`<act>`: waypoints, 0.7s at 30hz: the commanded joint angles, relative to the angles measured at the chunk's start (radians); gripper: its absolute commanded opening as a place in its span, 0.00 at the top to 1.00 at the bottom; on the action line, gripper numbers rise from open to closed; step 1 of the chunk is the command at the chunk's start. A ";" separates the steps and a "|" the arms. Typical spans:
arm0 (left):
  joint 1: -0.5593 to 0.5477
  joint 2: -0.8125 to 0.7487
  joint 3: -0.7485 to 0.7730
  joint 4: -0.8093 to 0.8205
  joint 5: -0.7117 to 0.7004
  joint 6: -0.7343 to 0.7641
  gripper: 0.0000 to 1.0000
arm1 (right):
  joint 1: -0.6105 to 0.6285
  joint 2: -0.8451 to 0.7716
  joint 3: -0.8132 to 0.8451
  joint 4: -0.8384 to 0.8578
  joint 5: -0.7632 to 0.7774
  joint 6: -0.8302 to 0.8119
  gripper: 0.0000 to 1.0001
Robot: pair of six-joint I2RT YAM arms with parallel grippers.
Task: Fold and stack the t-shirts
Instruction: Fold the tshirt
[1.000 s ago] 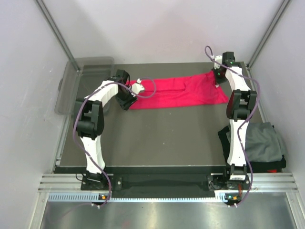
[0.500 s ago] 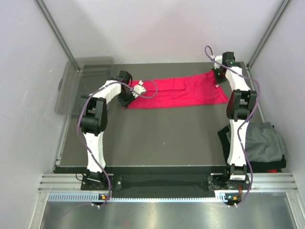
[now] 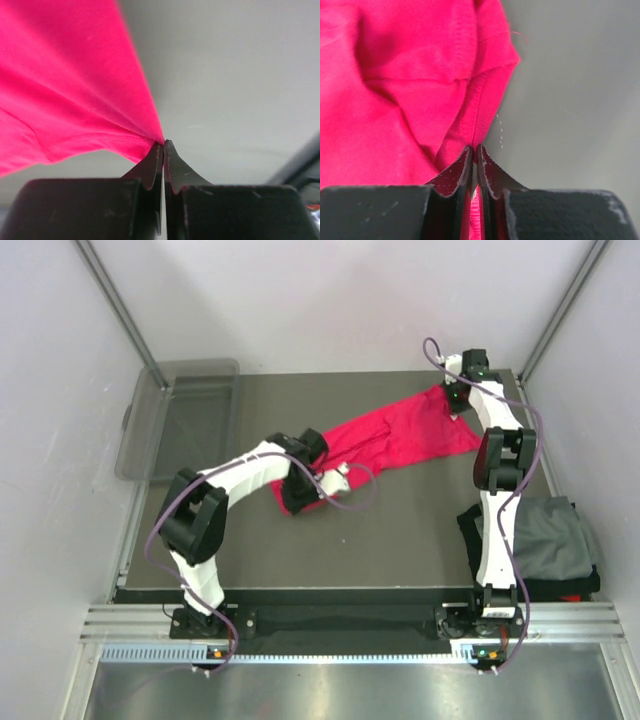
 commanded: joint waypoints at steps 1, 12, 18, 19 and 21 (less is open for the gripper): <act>-0.121 -0.098 -0.091 -0.120 0.031 -0.081 1.00 | 0.031 -0.018 -0.003 0.068 0.029 -0.051 0.93; -0.338 -0.166 -0.155 -0.146 0.101 -0.153 1.00 | 0.123 0.013 0.044 0.210 0.089 -0.128 0.90; -0.423 -0.146 -0.137 -0.135 0.153 -0.162 1.00 | 0.162 0.051 0.077 0.302 0.141 -0.157 0.89; -0.432 -0.144 -0.134 -0.135 0.163 -0.162 1.00 | 0.165 0.055 0.078 0.317 0.147 -0.158 0.89; -0.461 -0.137 -0.122 -0.134 0.199 -0.170 1.00 | 0.173 0.074 0.095 0.349 0.156 -0.164 0.89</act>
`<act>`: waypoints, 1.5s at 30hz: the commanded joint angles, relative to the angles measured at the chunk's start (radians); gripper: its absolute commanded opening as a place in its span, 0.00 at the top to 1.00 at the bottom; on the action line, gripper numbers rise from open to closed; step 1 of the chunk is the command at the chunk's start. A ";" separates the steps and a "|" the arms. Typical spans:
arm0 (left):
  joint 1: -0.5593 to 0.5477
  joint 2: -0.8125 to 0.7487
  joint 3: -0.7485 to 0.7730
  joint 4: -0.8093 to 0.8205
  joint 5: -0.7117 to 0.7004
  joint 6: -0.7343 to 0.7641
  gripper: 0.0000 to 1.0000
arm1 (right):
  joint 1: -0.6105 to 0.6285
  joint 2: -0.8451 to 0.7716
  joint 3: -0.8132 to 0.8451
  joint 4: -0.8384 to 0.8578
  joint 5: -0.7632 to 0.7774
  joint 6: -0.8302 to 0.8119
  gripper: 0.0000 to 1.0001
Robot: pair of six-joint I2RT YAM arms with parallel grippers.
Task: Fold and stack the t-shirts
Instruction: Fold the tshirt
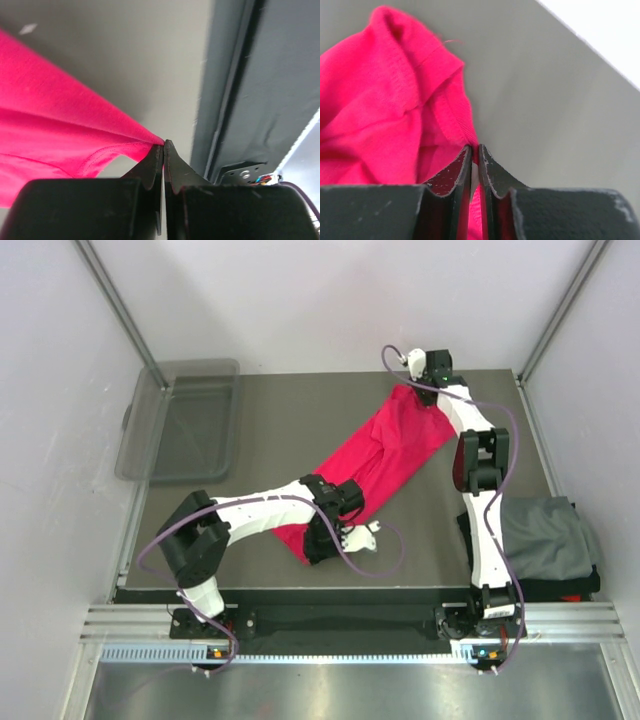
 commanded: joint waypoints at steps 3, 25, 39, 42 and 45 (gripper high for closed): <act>-0.067 0.001 0.058 -0.043 0.143 -0.035 1.00 | 0.030 0.052 0.108 0.165 0.051 -0.038 0.89; 0.391 0.309 1.039 0.094 0.261 -0.392 0.43 | -0.040 -0.621 -0.517 0.209 -0.118 0.227 0.46; 0.573 0.819 1.271 0.550 0.474 -0.598 0.41 | -0.040 -1.148 -1.170 0.078 -0.372 0.241 0.46; 0.580 0.880 1.302 0.590 0.482 -0.619 0.40 | -0.040 -1.165 -1.191 0.064 -0.389 0.252 0.46; 0.592 0.928 1.320 0.634 0.499 -0.650 0.39 | -0.040 -1.177 -1.208 0.054 -0.418 0.252 0.46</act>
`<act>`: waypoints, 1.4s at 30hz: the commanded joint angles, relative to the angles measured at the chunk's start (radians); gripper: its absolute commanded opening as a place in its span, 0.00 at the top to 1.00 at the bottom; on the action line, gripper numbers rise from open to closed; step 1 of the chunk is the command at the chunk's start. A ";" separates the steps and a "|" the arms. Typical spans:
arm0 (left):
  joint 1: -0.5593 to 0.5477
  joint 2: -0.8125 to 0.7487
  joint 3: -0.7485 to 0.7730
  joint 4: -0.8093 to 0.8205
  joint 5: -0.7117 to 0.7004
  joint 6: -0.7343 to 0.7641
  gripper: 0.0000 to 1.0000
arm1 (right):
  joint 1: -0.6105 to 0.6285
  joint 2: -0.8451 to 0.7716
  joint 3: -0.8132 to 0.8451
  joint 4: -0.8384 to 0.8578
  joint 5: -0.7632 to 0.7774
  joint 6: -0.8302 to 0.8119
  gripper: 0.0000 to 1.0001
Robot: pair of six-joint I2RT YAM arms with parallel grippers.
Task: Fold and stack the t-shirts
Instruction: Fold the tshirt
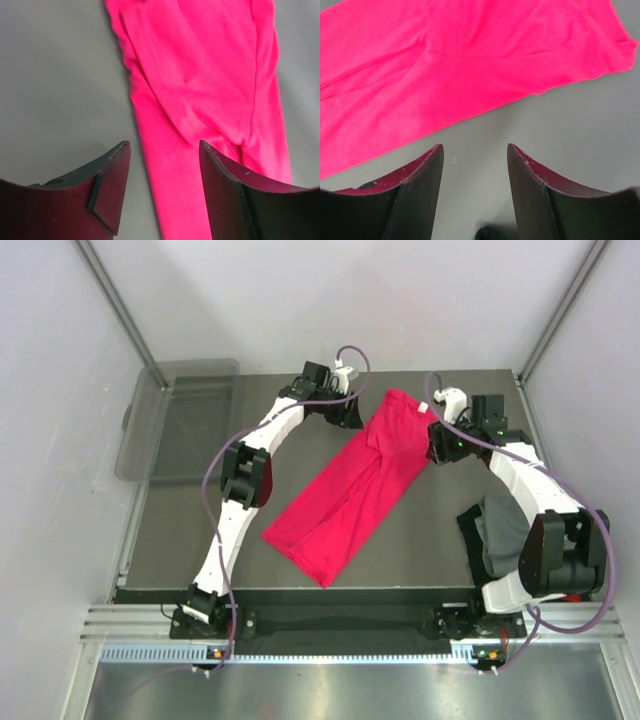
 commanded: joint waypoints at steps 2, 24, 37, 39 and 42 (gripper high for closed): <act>0.027 0.037 0.081 0.203 0.081 -0.089 0.37 | 0.003 -0.065 -0.016 0.011 -0.067 0.011 0.46; -0.019 0.292 0.161 0.688 0.114 -0.387 0.38 | -0.037 -0.157 -0.148 0.043 -0.061 -0.025 0.43; -0.041 0.313 0.198 0.748 -0.059 -0.401 1.00 | -0.064 -0.168 -0.168 0.052 -0.060 -0.021 0.43; -0.038 0.309 0.198 0.731 -0.094 -0.396 1.00 | -0.063 -0.162 -0.171 0.058 -0.061 -0.022 0.43; -0.022 0.300 0.196 0.679 -0.176 -0.379 1.00 | -0.064 -0.150 -0.167 0.060 -0.063 -0.013 0.43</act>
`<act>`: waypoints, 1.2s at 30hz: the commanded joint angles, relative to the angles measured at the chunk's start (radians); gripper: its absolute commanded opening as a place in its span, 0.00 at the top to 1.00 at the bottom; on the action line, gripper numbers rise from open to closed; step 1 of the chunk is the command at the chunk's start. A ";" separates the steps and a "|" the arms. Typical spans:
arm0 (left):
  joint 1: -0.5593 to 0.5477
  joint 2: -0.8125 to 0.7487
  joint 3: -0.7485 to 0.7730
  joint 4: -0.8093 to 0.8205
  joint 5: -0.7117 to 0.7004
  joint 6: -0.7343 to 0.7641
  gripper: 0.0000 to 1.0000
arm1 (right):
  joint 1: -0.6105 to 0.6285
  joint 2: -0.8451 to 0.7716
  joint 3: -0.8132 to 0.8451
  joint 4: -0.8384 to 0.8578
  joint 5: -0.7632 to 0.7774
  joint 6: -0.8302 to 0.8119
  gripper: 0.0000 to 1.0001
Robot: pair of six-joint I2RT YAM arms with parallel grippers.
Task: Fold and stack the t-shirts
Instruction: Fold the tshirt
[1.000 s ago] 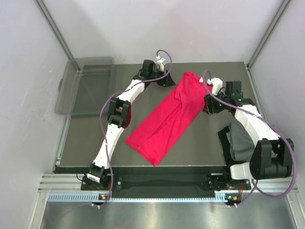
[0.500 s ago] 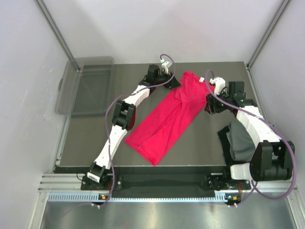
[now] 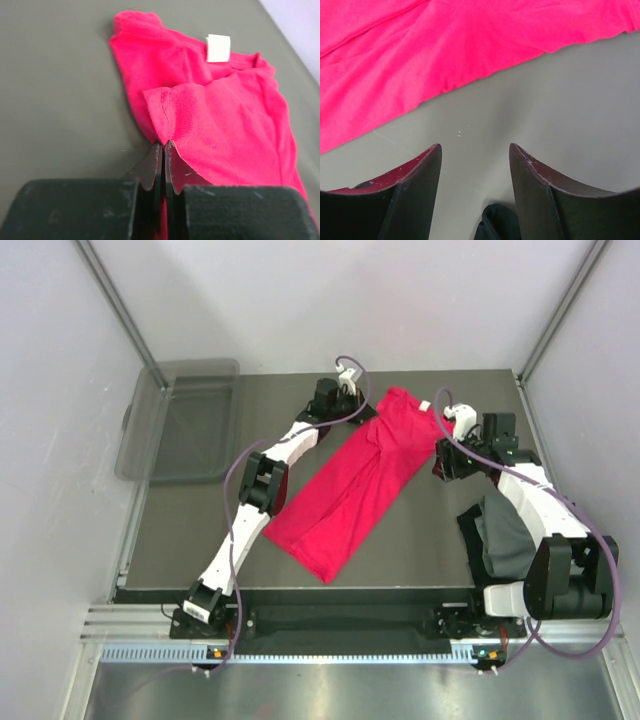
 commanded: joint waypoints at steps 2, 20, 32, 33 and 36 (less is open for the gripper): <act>0.026 -0.026 0.039 -0.039 -0.141 0.050 1.00 | -0.007 -0.005 0.005 0.048 -0.006 0.004 0.43; 0.147 -0.306 -0.285 -0.210 -0.226 0.198 1.00 | -0.005 0.181 0.138 0.053 0.023 0.014 0.44; 0.186 -0.477 -0.486 -0.199 -0.330 0.284 1.00 | -0.007 0.146 0.097 0.071 -0.095 0.075 0.43; 0.187 -0.484 -0.497 -0.190 -0.339 0.292 1.00 | -0.007 0.140 0.089 0.074 -0.114 0.087 0.43; 0.192 -0.498 -0.509 -0.193 -0.370 0.307 1.00 | -0.007 0.118 0.037 0.096 -0.206 0.145 0.40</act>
